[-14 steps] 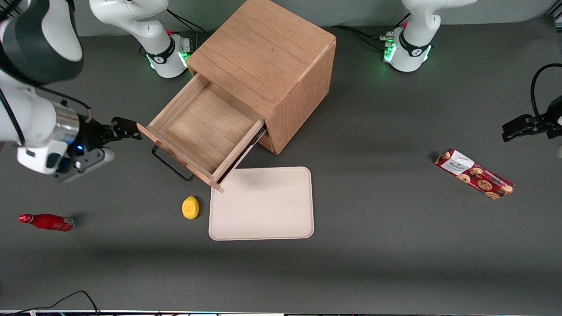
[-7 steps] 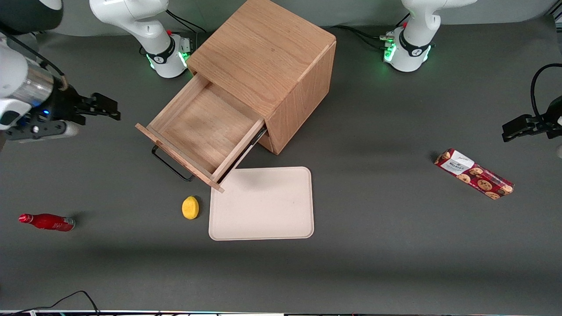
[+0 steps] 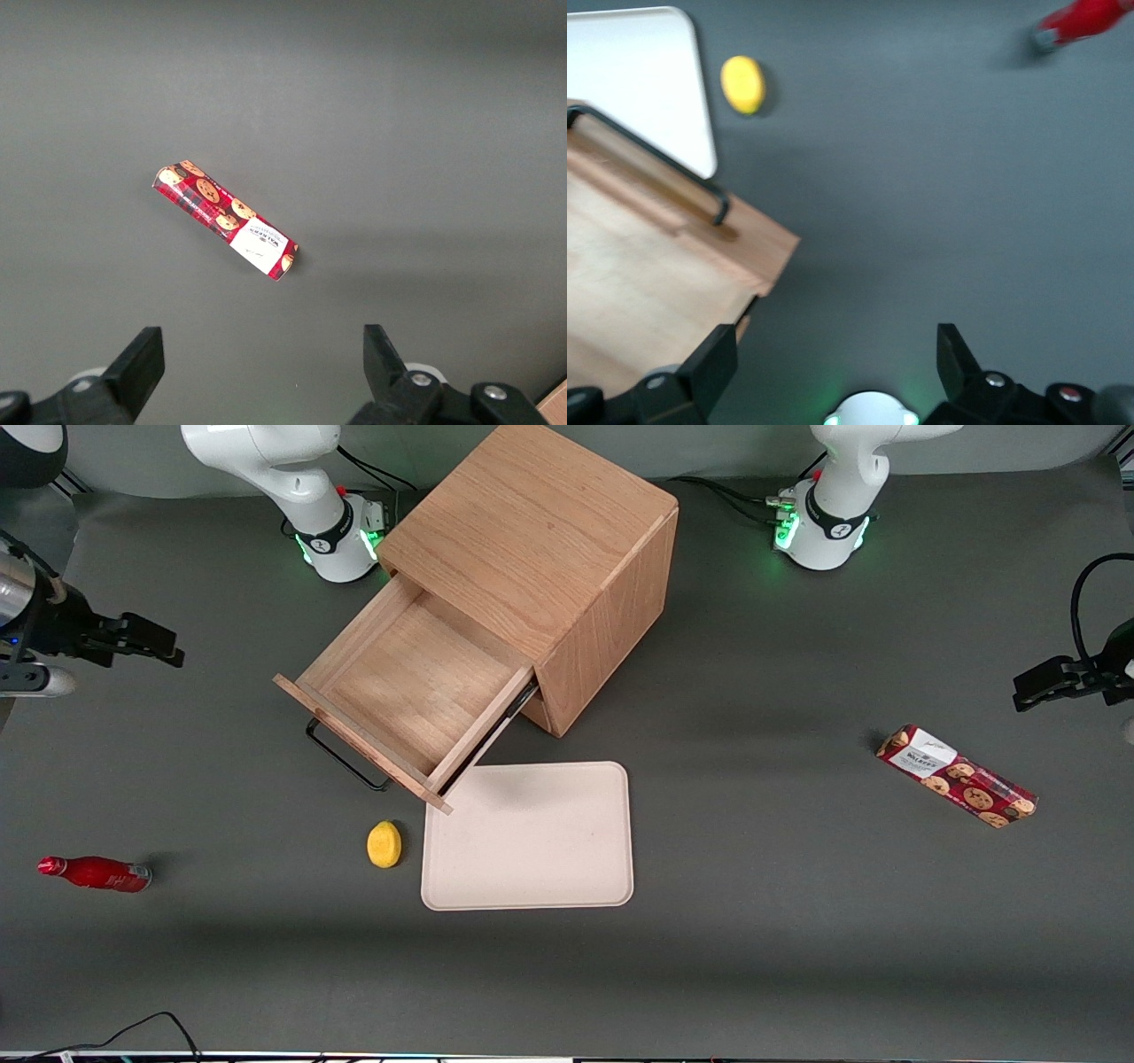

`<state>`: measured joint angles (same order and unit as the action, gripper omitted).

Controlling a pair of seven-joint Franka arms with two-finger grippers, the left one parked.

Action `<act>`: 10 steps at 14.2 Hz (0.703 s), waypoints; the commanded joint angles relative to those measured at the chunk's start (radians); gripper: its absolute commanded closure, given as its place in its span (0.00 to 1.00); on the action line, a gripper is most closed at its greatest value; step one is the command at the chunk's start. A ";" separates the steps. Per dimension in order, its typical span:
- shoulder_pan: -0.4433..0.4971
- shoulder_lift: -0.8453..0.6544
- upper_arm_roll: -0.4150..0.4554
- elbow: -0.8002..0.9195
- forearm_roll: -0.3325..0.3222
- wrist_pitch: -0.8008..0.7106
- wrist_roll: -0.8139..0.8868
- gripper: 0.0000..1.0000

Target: Open upper drawer

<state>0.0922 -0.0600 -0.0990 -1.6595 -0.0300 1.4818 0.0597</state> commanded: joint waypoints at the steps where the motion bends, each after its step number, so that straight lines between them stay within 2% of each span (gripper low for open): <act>1: -0.011 -0.006 0.007 0.010 -0.065 0.005 -0.006 0.00; 4: -0.040 0.000 0.007 0.015 -0.053 0.005 -0.006 0.00; 10: -0.038 0.029 0.005 0.069 -0.019 0.000 0.000 0.00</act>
<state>0.0586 -0.0532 -0.0986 -1.6360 -0.0619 1.4900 0.0597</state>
